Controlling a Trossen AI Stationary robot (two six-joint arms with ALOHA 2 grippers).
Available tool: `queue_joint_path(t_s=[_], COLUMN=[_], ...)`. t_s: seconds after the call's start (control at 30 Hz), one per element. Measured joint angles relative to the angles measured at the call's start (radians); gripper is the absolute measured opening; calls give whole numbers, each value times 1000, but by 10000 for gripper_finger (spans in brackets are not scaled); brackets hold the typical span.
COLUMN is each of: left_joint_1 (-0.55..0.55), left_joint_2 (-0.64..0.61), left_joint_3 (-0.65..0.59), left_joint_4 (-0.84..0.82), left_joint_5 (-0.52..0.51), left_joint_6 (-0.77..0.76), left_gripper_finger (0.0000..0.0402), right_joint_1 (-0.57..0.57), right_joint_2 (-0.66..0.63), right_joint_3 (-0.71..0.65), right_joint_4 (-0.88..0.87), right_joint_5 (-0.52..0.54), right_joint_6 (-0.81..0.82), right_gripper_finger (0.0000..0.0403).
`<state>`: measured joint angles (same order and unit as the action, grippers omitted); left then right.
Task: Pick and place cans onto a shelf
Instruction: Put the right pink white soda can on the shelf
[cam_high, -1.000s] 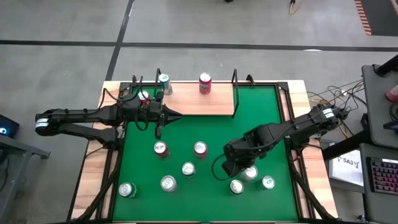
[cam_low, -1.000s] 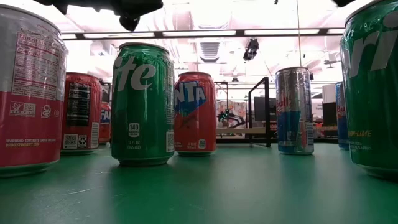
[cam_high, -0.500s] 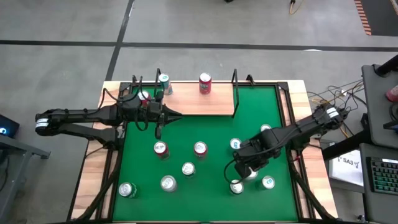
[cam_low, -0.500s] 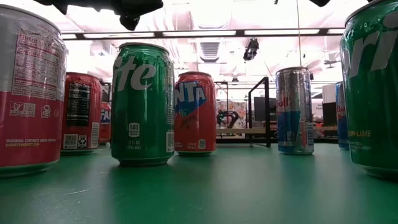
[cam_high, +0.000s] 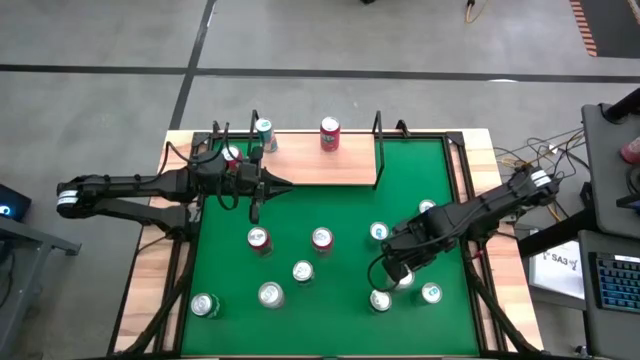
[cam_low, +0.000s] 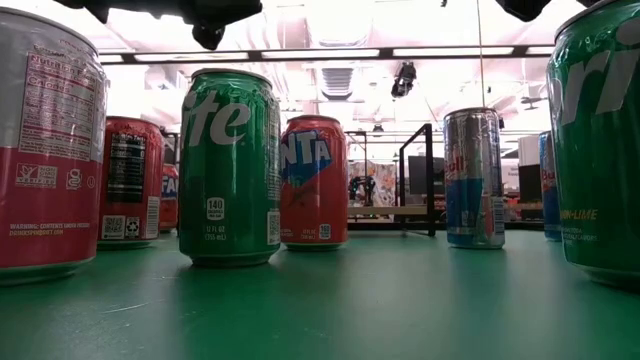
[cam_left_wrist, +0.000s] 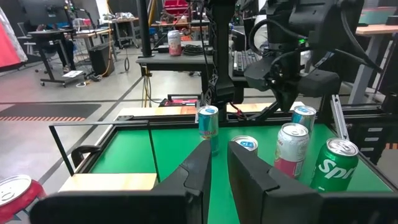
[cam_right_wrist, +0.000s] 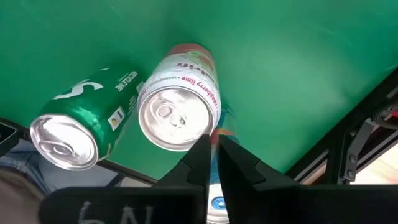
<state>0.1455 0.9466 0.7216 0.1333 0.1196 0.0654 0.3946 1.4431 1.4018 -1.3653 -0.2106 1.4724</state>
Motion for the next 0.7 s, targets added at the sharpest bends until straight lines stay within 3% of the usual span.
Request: queue_joint_path(t_s=[0.13, 0.53, 0.7], left_joint_1=[0, 0, 0], left_joint_2=[0, 0, 0], left_joint_3=[0, 0, 0], left_joint_4=[0, 0, 1], left_joint_5=[0, 0, 0], left_joint_6=[0, 0, 2], left_gripper_finger=[36, 36, 36], right_joint_1=[0, -1, 0], right_joint_2=[-1, 46, 69], right_joint_3=[0, 0, 0], right_joint_4=[32, 73, 74], right_joint_5=[-8, -16, -17], right_joint_6=[60, 65, 27], right_gripper_finger=[67, 271, 325])
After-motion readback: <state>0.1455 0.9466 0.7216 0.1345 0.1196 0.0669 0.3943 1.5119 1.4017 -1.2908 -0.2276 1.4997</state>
